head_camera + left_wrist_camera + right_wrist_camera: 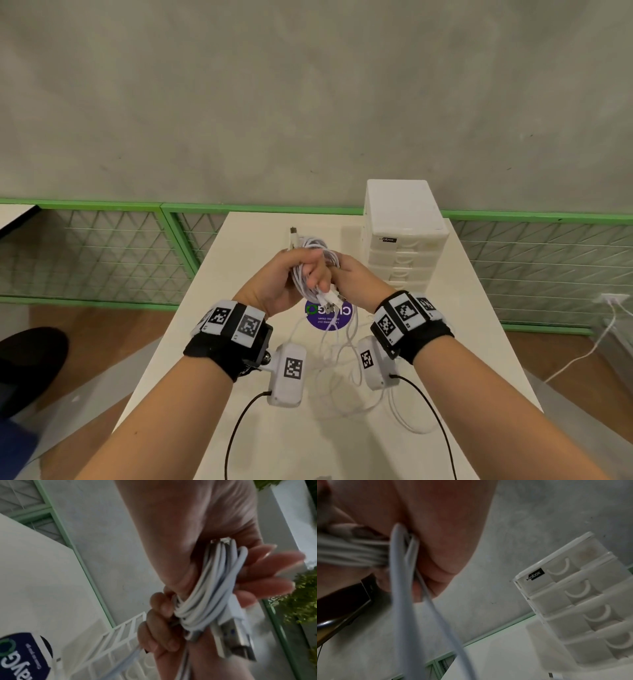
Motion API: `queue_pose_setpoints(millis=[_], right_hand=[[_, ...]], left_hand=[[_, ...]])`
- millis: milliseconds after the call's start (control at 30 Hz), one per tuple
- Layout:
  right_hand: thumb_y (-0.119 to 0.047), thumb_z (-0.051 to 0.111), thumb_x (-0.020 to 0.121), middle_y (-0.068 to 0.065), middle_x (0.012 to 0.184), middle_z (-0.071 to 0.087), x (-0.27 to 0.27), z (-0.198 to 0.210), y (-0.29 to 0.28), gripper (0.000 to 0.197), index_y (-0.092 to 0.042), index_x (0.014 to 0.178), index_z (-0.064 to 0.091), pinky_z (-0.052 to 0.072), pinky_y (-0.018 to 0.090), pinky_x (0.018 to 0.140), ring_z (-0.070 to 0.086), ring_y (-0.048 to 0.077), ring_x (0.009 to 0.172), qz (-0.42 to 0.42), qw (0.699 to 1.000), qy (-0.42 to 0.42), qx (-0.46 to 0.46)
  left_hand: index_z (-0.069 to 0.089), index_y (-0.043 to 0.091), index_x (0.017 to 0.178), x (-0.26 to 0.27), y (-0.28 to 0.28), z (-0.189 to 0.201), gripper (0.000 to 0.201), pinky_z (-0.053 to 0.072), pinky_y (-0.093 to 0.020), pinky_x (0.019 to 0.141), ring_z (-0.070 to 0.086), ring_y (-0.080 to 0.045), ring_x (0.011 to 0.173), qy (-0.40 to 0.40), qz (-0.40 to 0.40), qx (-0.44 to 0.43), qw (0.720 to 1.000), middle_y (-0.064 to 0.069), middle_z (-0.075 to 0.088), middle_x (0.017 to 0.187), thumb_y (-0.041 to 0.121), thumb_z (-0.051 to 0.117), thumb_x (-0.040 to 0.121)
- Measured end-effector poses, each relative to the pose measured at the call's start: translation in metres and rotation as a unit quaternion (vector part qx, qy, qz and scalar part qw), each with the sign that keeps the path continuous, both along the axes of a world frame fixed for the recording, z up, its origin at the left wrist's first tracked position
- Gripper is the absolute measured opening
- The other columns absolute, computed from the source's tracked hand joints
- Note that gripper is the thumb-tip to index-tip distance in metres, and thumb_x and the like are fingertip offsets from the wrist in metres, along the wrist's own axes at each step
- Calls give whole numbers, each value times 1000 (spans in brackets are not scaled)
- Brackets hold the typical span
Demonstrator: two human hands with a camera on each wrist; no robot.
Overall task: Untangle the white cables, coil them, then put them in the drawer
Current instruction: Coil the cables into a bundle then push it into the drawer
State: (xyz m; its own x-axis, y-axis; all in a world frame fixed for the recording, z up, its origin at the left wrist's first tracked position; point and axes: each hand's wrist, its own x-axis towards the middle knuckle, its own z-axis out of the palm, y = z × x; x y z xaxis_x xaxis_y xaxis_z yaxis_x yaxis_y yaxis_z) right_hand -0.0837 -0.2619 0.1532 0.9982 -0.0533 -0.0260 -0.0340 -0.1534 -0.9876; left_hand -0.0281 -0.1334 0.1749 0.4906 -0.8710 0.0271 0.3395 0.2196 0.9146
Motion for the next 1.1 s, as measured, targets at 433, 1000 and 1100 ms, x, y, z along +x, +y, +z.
queue_pose_setpoints(millis=[433, 1000, 1100], right_hand=[[-4, 71, 77, -8, 52, 60, 1, 10, -26, 33, -27, 53, 66, 44, 18, 56, 51, 4, 51, -24, 998, -6, -65], [5, 51, 87, -2, 117, 58, 3, -17, -35, 60, -25, 137, 36, 36, 18, 105, 53, 7, 116, -91, 973, -162, -137], [6, 47, 89, -2, 99, 62, 3, -16, -23, 49, -25, 128, 47, 44, 21, 95, 60, 8, 96, -81, 979, -157, -102]], left_hand=[[65, 13, 68, -2, 0, 12, 32, 29, -13, 33, 33, -1, 23, 50, -119, -25, 991, 8, 42, 30, 42, 70, 79], [66, 10, 74, 11, -8, 17, 39, 26, -20, 37, 23, -7, 26, 15, 89, 77, 993, 6, 25, 31, 33, 45, 96], [64, 8, 78, 12, -9, 16, 34, 24, -22, 40, 23, -8, 28, 6, 109, 96, 989, 6, 25, 33, 28, 45, 99]])
